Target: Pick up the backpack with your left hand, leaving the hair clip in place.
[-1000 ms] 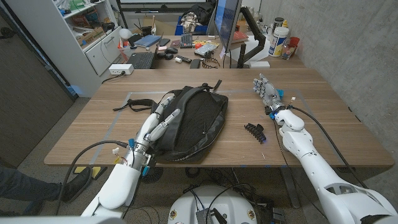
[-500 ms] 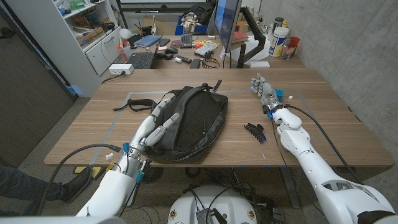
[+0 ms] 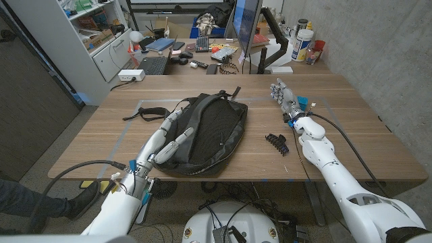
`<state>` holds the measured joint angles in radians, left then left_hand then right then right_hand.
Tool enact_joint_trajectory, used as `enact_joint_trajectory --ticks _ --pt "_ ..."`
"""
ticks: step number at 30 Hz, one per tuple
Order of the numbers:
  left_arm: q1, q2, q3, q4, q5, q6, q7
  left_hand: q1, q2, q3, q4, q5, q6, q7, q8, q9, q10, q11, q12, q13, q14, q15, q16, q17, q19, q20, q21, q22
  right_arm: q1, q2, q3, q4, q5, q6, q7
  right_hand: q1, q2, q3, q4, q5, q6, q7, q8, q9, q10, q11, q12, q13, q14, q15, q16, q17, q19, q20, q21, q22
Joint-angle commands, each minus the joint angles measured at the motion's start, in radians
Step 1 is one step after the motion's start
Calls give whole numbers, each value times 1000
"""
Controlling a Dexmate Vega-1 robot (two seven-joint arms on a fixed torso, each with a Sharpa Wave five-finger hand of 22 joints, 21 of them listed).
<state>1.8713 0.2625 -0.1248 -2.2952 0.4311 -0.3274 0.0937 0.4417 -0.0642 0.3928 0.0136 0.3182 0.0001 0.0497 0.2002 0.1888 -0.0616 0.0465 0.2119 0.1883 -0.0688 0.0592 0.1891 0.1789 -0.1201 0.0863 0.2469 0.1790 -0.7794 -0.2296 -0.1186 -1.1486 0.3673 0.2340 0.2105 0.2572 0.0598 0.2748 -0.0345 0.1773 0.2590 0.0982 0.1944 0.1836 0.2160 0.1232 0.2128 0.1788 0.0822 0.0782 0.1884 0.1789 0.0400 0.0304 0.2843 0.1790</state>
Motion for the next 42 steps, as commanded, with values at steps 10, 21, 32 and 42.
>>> enact_joint_trajectory --ticks 10,21,32,42 --pt "86 48 8 -89 215 111 108 43 7 11 -21 -3 -3 -7 0 1 2 -8 -3 5 14 13 9 6 9 21 -2 5 -5 12 9 -23 2 30 -16 7 -5 1 -5 6 3 -6 -2 4 6 -5 -2 5 7 3 0 4 -4 -3 -8 3" --pt "141 92 32 -157 333 225 150 88 10 23 -48 -1 -15 -17 -2 2 -2 -14 -4 7 21 11 9 6 21 44 -4 4 11 20 -2 2 4 30 1 6 -5 0 -6 6 1 -10 -3 4 5 -7 -2 5 7 2 -1 4 -8 1 -13 3" --pt "182 153 65 -224 420 361 138 172 0 38 -103 3 -19 -35 1 4 -1 -20 -2 9 31 7 9 7 66 111 1 5 24 32 -6 15 6 39 7 5 -5 -1 -7 6 -1 -14 -3 4 5 -9 -3 5 6 2 -1 4 -10 4 -17 4" --pt "208 227 103 -284 545 496 115 224 -8 43 -135 1 -24 -52 2 5 3 -19 1 11 55 7 14 8 143 123 21 8 29 34 -8 8 5 34 3 3 -5 -2 -6 6 -3 -15 -4 4 3 -10 -3 5 6 0 -1 4 -11 5 -20 4"
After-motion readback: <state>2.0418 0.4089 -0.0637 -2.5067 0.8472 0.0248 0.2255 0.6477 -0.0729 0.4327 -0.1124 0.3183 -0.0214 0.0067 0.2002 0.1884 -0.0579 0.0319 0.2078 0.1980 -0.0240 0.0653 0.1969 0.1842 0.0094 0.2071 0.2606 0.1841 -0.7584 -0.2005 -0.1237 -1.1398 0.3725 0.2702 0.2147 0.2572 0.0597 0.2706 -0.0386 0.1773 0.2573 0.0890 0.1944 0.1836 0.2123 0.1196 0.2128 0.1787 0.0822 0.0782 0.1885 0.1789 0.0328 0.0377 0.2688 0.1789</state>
